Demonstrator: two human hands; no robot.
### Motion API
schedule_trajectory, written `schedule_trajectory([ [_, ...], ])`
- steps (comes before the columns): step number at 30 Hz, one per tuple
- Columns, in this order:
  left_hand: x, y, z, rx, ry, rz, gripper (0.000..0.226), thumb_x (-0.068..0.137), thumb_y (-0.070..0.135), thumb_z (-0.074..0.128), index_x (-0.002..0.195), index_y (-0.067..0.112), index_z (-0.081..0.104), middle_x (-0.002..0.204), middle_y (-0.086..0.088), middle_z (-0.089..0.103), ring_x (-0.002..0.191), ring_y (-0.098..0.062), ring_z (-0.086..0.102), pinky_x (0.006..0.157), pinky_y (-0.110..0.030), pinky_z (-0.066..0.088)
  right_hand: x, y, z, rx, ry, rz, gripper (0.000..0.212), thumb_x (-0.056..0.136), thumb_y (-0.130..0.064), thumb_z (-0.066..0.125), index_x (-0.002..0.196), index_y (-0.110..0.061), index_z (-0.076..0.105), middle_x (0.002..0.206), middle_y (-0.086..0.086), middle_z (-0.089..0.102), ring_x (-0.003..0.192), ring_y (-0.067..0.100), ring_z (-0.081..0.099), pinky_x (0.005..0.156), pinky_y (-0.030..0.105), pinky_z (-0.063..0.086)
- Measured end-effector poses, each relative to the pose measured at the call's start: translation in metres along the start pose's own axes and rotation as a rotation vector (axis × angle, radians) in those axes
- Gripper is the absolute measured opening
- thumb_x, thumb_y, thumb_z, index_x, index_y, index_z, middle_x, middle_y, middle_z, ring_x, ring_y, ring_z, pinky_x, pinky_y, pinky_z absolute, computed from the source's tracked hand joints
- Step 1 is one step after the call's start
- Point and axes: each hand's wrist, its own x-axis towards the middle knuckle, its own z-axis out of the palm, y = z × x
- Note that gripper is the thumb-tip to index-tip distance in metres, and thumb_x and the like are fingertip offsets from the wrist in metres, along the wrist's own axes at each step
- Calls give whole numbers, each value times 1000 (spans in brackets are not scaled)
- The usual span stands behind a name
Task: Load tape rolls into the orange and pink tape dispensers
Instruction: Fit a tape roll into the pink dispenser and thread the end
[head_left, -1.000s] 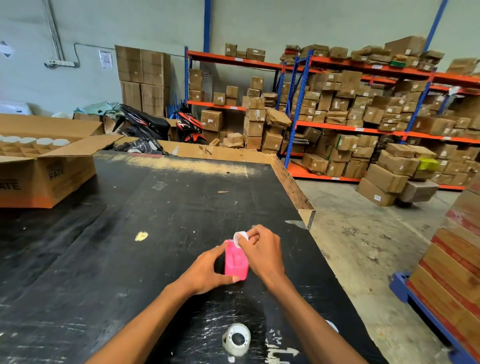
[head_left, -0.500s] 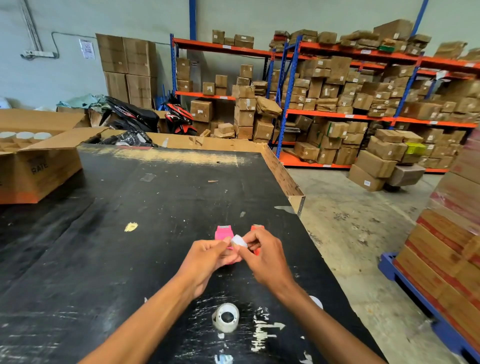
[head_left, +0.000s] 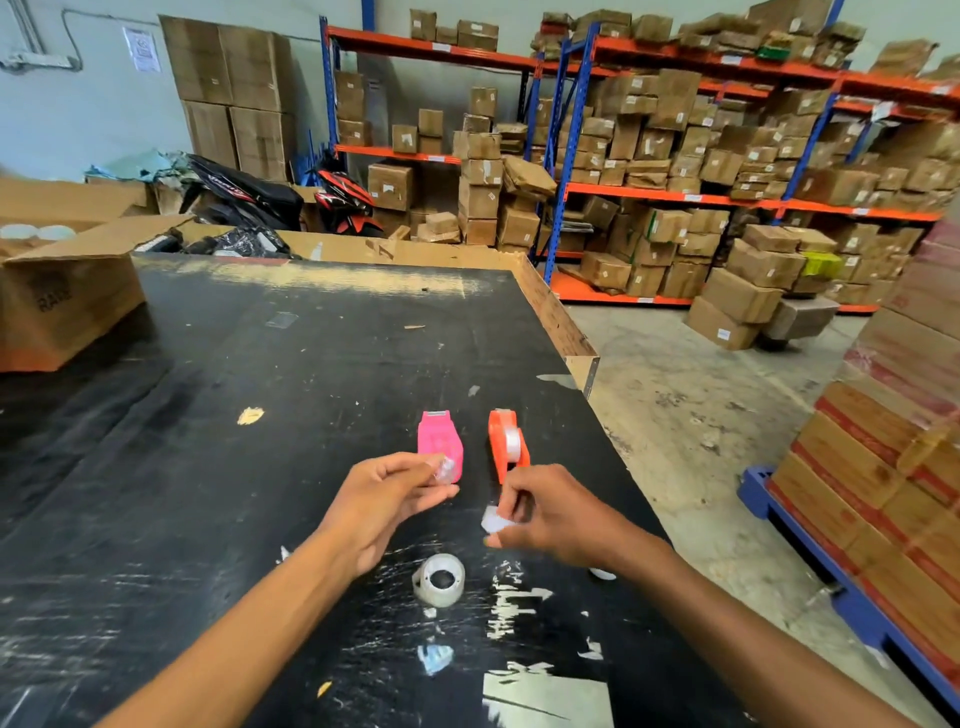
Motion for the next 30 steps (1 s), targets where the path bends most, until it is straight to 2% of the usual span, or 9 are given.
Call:
schedule_trajectory([
  [4, -10, -3, -11, -31, -11, -43, 22, 94, 1, 52, 108, -12, 62, 88, -23, 68, 65, -16, 76, 65, -17, 61, -15, 11, 13, -279, -190, 5, 22, 73, -28, 79, 75, -25, 57, 75, -15, 46, 74, 9, 48, 57, 20, 35],
  [8, -17, -2, -14, -112, 3, -70, 18, 93, -1, 51, 101, -12, 63, 90, -23, 71, 67, -19, 76, 67, -19, 62, -15, 8, 13, -275, -244, 17, 20, 73, -31, 79, 77, -23, 62, 71, -15, 46, 64, 1, 45, 53, 20, 30],
  [13, -25, -2, -15, -176, -24, -85, 14, 89, -3, 55, 97, -6, 66, 73, -14, 77, 68, -20, 77, 65, -20, 62, -2, -11, 5, -55, -233, 33, 20, 76, -29, 79, 78, -13, 67, 66, -11, 62, 63, 4, 59, 63, 24, 51],
  [15, -28, -3, -17, -174, -16, -71, 16, 87, -2, 58, 100, -5, 67, 74, -12, 78, 70, -20, 77, 64, -19, 62, 5, -22, 14, -80, -237, -26, 29, 75, -34, 78, 94, -15, 68, 81, -8, 64, 76, 9, 61, 72, 29, 54],
  [18, -31, -3, -24, -150, 21, -41, 17, 85, -1, 60, 100, -2, 68, 75, -10, 78, 71, -20, 77, 63, -18, 61, 13, -31, 38, -373, -324, -101, 64, 72, -44, 76, 127, -18, 54, 115, 5, 63, 104, 24, 58, 83, 38, 48],
  [21, -35, -3, -34, -127, 56, -27, 18, 82, 1, 64, 98, -3, 70, 80, -12, 78, 75, -21, 77, 64, -19, 61, 18, -30, 51, -427, -314, -156, 57, 76, -40, 74, 124, -15, 57, 118, 12, 63, 107, 31, 57, 78, 36, 44],
  [23, -36, -4, -40, -123, 73, -19, 21, 78, 3, 66, 97, -2, 71, 84, -14, 79, 75, -20, 77, 64, -19, 61, 22, -26, 52, -274, -228, -119, 49, 78, -35, 72, 121, -16, 60, 108, 9, 65, 97, 28, 61, 76, 35, 47],
  [26, -36, -3, -45, -120, 82, 1, 17, 82, 0, 63, 96, -2, 73, 86, -16, 79, 75, -18, 77, 63, -18, 60, 30, -27, 43, 247, -67, 43, 53, 81, -19, 72, 131, -14, 54, 92, 2, 61, 80, 17, 61, 82, 34, 52],
  [30, -35, -1, -41, -78, 74, 70, 20, 80, 3, 66, 98, -3, 72, 88, -16, 78, 78, -18, 76, 70, -18, 60, 38, -32, 31, 651, -10, 63, 47, 78, -15, 77, 121, -20, 58, 95, 3, 66, 88, 17, 69, 85, 32, 59],
])
